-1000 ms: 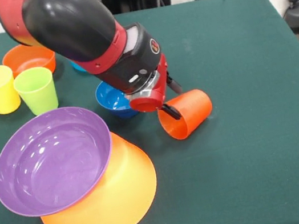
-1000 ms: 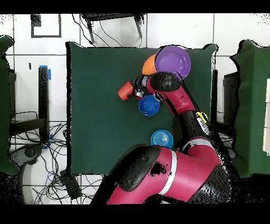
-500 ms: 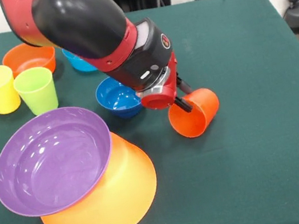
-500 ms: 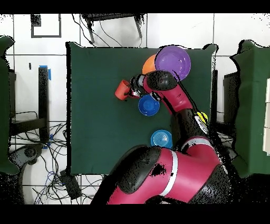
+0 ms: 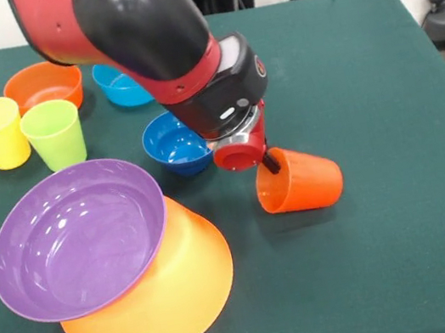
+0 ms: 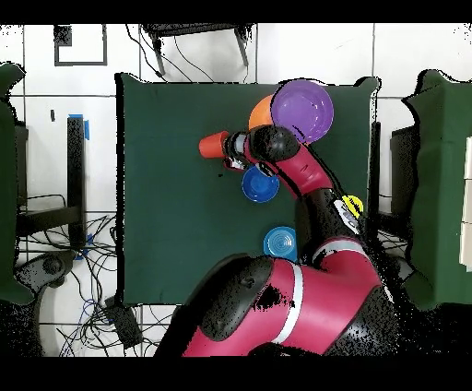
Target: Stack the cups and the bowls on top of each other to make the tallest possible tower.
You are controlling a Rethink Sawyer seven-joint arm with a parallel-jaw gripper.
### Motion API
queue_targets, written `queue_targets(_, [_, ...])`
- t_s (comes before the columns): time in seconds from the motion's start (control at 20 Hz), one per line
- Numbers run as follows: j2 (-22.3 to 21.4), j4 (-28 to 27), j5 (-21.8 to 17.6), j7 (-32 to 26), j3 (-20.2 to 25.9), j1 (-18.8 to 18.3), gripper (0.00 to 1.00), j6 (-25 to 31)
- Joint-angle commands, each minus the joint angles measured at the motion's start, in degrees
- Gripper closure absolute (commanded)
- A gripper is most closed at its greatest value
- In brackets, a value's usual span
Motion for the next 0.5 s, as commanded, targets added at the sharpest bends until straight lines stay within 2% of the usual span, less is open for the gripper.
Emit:
queue_targets(0.05, [-2.4,5.7,-5.7,-2.5,3.3,2.5,1.00,-14.2])
queue_targets(0.3, [-7.0,9.5,-3.8,2.6,2.3,6.4,1.00,-11.7])
queue_targets(0.5, [-7.4,10.2,-3.1,3.7,2.0,8.0,1.00,-13.4])
